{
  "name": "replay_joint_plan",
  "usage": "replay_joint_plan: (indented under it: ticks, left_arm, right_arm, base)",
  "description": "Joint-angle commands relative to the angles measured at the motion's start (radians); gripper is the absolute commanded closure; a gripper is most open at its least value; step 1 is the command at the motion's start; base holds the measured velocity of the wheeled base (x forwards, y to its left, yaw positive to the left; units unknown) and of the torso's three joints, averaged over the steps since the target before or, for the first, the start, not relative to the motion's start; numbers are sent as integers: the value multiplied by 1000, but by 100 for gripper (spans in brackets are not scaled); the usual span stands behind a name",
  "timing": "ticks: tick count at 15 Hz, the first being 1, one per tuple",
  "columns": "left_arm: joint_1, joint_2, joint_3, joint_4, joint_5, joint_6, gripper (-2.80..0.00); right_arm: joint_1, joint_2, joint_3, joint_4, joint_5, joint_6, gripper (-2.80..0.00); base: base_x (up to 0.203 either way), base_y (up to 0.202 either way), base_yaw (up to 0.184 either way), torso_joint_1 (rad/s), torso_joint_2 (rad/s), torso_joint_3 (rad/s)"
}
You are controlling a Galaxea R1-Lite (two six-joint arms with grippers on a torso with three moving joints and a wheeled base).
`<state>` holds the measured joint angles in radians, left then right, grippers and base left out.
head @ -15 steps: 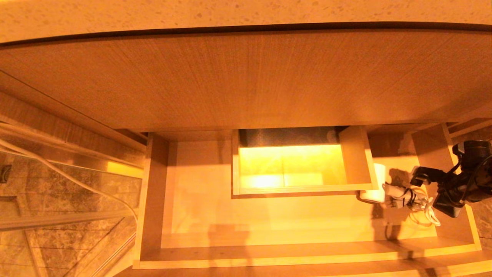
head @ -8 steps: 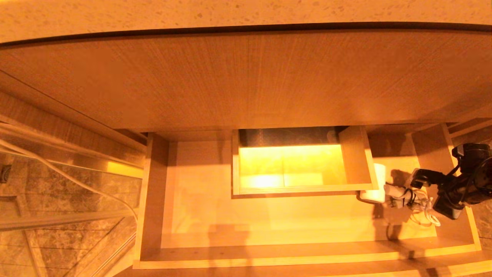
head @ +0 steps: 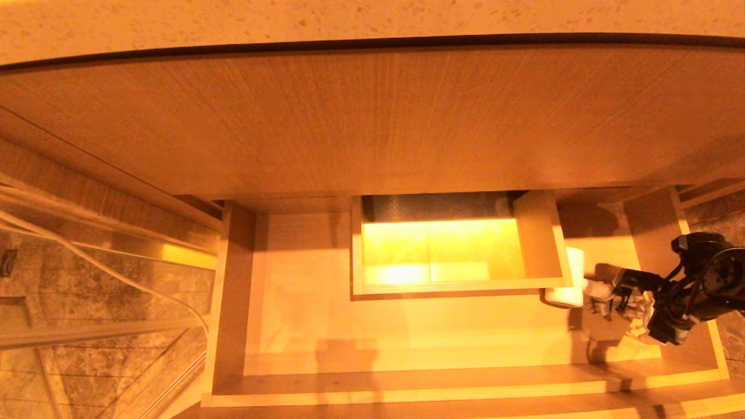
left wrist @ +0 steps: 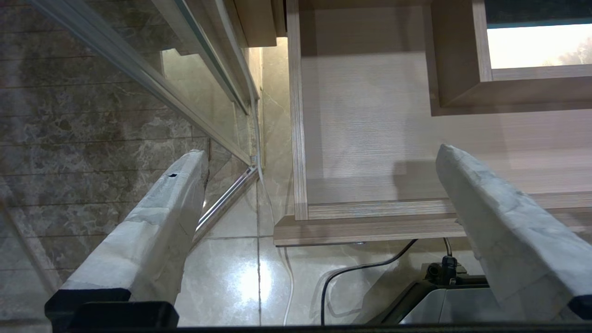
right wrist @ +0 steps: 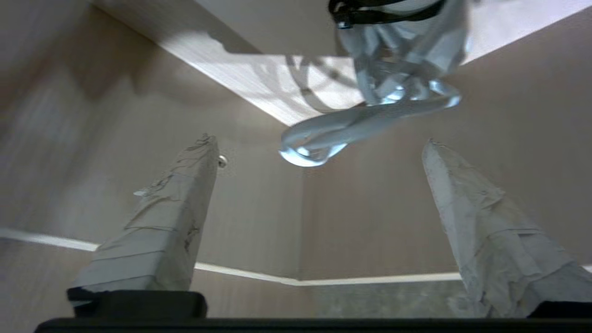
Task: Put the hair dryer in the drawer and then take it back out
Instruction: Take the hairdryer out
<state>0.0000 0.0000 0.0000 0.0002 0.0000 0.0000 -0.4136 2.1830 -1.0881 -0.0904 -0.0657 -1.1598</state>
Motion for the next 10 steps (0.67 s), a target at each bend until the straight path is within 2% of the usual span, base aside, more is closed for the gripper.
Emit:
replay_joint_plan:
  ticks: [1, 4, 10]
  left_arm:
    - [0, 0, 0, 0, 0, 0, -280]
    - [0, 0, 0, 0, 0, 0, -280]
    - [0, 0, 0, 0, 0, 0, -280]
  right_arm:
    - [1, 27, -2, 0, 0, 7, -280]
    - [1, 58, -28, -11, 0, 23, -280]
    - [4, 128, -48, -118, 1, 32, -280]
  base:
    - [0, 0, 0, 0, 0, 0]
    - [0, 0, 0, 0, 0, 0]
    - [0, 0, 0, 0, 0, 0]
